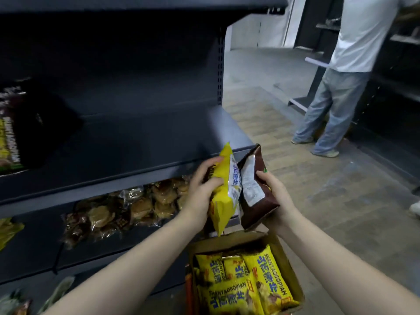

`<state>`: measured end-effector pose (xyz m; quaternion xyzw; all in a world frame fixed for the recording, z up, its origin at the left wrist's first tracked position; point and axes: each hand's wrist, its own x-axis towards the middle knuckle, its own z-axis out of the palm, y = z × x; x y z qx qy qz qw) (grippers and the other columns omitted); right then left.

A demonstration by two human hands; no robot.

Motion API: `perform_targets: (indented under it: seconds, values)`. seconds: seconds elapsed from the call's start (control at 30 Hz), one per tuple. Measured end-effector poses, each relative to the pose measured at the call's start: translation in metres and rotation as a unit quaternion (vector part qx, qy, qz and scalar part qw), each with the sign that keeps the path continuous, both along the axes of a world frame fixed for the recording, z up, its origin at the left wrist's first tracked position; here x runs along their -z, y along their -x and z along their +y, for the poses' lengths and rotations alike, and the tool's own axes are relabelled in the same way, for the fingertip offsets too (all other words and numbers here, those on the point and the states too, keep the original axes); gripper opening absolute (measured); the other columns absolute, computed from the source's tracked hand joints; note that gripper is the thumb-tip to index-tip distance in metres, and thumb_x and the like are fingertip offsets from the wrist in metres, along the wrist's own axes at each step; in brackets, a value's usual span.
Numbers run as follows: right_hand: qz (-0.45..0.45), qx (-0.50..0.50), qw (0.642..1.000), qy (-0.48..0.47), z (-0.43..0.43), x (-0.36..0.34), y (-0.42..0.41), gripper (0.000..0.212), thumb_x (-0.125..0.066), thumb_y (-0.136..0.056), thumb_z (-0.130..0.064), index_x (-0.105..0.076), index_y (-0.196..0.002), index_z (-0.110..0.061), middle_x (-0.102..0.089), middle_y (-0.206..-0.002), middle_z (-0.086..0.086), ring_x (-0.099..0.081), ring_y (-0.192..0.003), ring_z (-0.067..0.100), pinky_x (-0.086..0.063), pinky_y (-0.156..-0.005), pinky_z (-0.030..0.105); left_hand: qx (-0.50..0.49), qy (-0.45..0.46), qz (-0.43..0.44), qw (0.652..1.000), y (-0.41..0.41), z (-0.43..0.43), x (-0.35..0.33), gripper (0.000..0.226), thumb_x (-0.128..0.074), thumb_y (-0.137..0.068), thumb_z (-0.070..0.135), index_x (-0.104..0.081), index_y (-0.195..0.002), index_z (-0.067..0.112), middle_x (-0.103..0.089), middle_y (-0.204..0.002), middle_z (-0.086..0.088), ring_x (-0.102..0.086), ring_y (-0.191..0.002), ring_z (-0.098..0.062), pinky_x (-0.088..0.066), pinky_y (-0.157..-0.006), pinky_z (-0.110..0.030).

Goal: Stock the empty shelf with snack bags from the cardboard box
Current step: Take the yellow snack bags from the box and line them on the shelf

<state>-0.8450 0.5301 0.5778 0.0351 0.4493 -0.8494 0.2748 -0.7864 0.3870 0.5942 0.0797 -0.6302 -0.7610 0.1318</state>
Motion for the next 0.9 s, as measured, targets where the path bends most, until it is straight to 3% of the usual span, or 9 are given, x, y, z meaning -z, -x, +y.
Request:
perform_targets:
  seconds: [0.07,0.17,0.23,0.37,0.47,0.53,0.67,0.73,0.9]
  values:
    - [0.031,-0.024,0.999,0.021,-0.011,-0.026,0.000,0.034,-0.046,-0.093,-0.029,-0.059,-0.119,-0.010,-0.073,-0.094,0.008,-0.070,-0.081,0.020,-0.054,-0.073,0.031,-0.009,-0.027,0.044,0.999,0.000,0.000,-0.018,0.044,-0.056,-0.071,0.017,-0.061,-0.112,0.032,-0.062,-0.121,0.003,-0.060,-0.110,-0.018,-0.051,-0.091,-0.029]
    - [0.089,-0.099,0.990,0.035,-0.029,-0.058,-0.008,0.043,-0.043,-0.094,-0.040,-0.061,-0.123,-0.014,-0.069,-0.116,0.009,-0.067,-0.101,0.020,-0.051,-0.088,0.032,0.042,-0.038,0.080,0.995,0.000,-0.005,-0.042,0.047,-0.057,-0.082,0.034,-0.048,-0.129,0.040,-0.047,-0.143,0.008,-0.046,-0.131,-0.014,-0.033,-0.113,-0.041]
    - [0.137,-0.114,0.984,0.023,-0.044,-0.074,-0.012,0.049,-0.045,-0.094,-0.046,-0.054,-0.133,-0.017,-0.063,-0.128,0.010,-0.062,-0.115,0.022,-0.049,-0.096,0.035,0.056,-0.001,0.098,0.994,-0.004,-0.010,-0.058,0.059,-0.054,-0.084,0.048,-0.037,-0.140,0.039,-0.037,-0.150,0.012,-0.035,-0.138,-0.010,-0.024,-0.117,-0.042]
    - [0.265,-0.070,0.960,-0.048,-0.076,-0.099,-0.017,0.066,-0.061,-0.082,-0.049,-0.042,-0.140,-0.024,-0.059,-0.132,0.006,-0.060,-0.118,0.021,-0.047,-0.100,0.041,-0.006,0.108,0.127,0.986,-0.016,-0.028,-0.082,0.068,-0.047,-0.083,0.056,-0.027,-0.145,0.038,-0.027,-0.153,0.015,-0.027,-0.141,-0.004,-0.022,-0.119,-0.041]
    - [0.339,-0.053,0.935,-0.090,-0.096,-0.112,-0.023,0.049,-0.056,-0.093,-0.033,-0.041,-0.139,-0.025,-0.059,-0.131,0.000,-0.059,-0.118,0.016,-0.045,-0.105,0.042,-0.024,0.182,0.135,0.974,-0.028,-0.046,-0.093,0.067,-0.048,-0.087,0.054,-0.019,-0.146,0.040,-0.021,-0.153,0.020,-0.025,-0.138,0.007,-0.024,-0.117,-0.025]
    - [0.356,-0.062,0.927,-0.105,-0.109,-0.115,-0.025,0.044,-0.056,-0.093,-0.030,-0.046,-0.135,-0.024,-0.062,-0.127,0.000,-0.061,-0.115,0.016,-0.045,-0.104,0.044,-0.033,0.145,0.125,0.981,-0.034,-0.063,-0.098,0.074,-0.053,-0.089,0.050,-0.011,-0.148,0.038,-0.021,-0.148,0.024,-0.033,-0.125,0.020,-0.032,-0.106,-0.009]
    - [0.335,-0.086,0.933,-0.102,-0.144,-0.115,-0.034,0.040,-0.058,-0.092,-0.033,-0.049,-0.131,-0.025,-0.066,-0.120,0.003,-0.065,-0.108,0.020,-0.047,-0.100,0.049,-0.075,0.053,0.073,0.993,-0.042,-0.095,-0.101,0.078,-0.064,-0.077,0.053,-0.029,-0.144,0.031,-0.047,-0.141,0.004,-0.054,-0.122,-0.012,-0.043,-0.106,-0.039]
    - [0.337,-0.102,0.930,-0.101,-0.165,-0.114,-0.043,0.041,-0.056,-0.093,-0.036,-0.045,-0.131,-0.028,-0.064,-0.122,0.002,-0.064,-0.109,0.020,-0.048,-0.100,0.047,-0.087,0.071,0.075,0.991,-0.049,-0.110,-0.103,0.067,-0.060,-0.079,0.049,-0.037,-0.138,0.028,-0.054,-0.133,0.003,-0.057,-0.119,-0.015,-0.044,-0.104,-0.041]
    - [0.371,-0.139,0.907,-0.144,-0.217,-0.124,-0.056,0.040,-0.050,-0.094,-0.041,-0.037,-0.132,-0.037,-0.057,-0.126,-0.004,-0.061,-0.109,0.014,-0.051,-0.093,0.034,-0.099,0.107,0.058,0.988,-0.068,-0.164,-0.116,0.075,-0.058,-0.079,0.053,-0.029,-0.145,0.030,-0.050,-0.137,0.005,-0.054,-0.122,-0.013,-0.044,-0.105,-0.039]
